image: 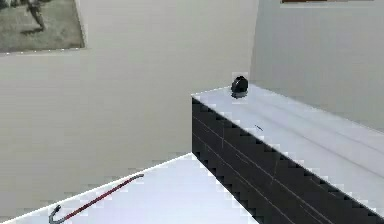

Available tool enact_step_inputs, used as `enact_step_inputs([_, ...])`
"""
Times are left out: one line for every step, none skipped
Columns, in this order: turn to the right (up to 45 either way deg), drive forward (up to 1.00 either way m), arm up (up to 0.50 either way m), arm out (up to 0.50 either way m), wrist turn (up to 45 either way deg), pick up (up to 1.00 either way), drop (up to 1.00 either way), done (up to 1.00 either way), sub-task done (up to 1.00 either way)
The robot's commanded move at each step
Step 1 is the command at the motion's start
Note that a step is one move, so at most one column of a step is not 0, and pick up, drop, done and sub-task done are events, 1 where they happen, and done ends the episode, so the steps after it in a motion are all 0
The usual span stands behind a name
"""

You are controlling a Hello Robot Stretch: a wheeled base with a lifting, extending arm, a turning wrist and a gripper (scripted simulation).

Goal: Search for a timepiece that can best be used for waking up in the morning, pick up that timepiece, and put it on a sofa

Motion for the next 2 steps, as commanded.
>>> enact_step_inputs([0.0,0.90,0.00,0.00,0.0,0.00,0.00,0.00,0.00])
enact_step_inputs([-45.0,0.00,0.00,0.00,0.0,0.00,0.00,0.00,0.00])
